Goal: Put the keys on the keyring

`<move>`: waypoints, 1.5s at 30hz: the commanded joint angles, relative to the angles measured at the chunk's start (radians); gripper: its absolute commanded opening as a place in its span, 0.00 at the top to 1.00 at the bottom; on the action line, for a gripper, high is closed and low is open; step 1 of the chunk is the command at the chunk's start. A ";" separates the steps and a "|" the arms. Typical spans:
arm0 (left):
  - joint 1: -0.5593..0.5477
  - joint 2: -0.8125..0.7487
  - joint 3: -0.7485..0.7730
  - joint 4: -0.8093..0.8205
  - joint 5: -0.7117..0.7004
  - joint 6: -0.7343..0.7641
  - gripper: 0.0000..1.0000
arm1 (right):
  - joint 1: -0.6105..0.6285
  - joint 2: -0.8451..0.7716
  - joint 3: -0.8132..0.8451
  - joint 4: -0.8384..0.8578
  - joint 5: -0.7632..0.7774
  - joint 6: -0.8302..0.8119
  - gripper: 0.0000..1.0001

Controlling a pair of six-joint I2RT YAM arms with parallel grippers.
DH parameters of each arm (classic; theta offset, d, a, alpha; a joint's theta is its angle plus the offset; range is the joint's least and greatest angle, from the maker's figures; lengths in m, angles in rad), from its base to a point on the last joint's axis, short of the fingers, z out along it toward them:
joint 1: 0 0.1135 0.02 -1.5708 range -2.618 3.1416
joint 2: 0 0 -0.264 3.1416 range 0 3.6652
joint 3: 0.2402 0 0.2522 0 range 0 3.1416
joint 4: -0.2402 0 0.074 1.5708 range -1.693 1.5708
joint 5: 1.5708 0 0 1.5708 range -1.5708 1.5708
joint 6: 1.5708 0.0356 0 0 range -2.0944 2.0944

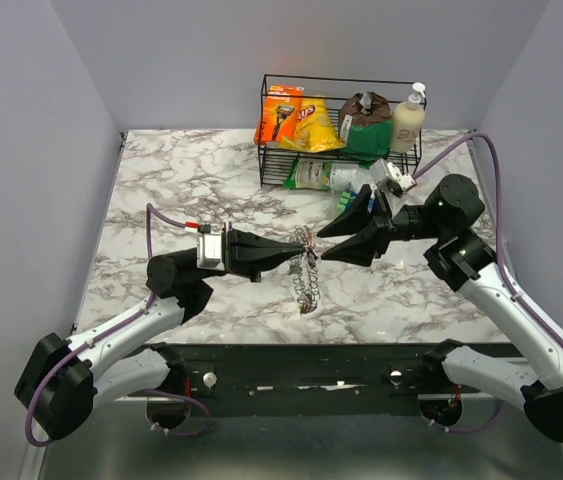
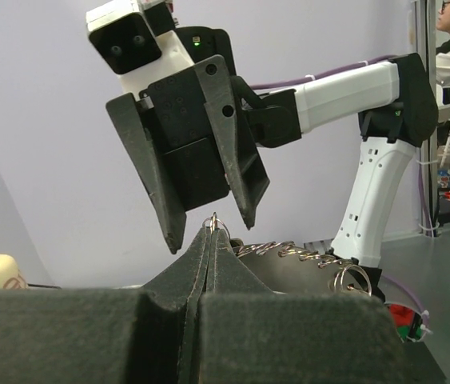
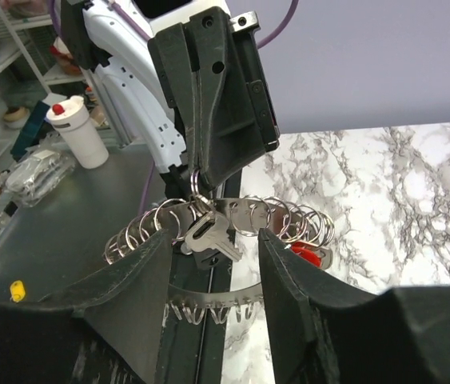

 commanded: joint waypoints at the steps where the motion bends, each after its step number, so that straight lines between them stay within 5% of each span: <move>1: -0.004 -0.009 0.050 0.040 0.022 -0.015 1.00 | 0.005 0.016 0.015 0.119 -0.039 0.082 0.44; 16: -0.004 0.011 0.050 0.063 0.022 -0.029 1.00 | 0.025 0.057 0.041 0.132 -0.075 0.119 0.52; 24: -0.002 0.008 0.050 0.060 0.019 -0.024 1.00 | 0.028 0.050 0.038 0.104 -0.069 0.096 0.93; 27: -0.002 0.007 0.050 0.061 0.017 -0.021 1.00 | 0.026 0.047 0.038 0.089 -0.066 0.082 0.99; 45: -0.002 0.011 0.058 0.071 0.010 -0.027 1.00 | 0.028 0.054 -0.004 0.040 -0.072 0.039 0.99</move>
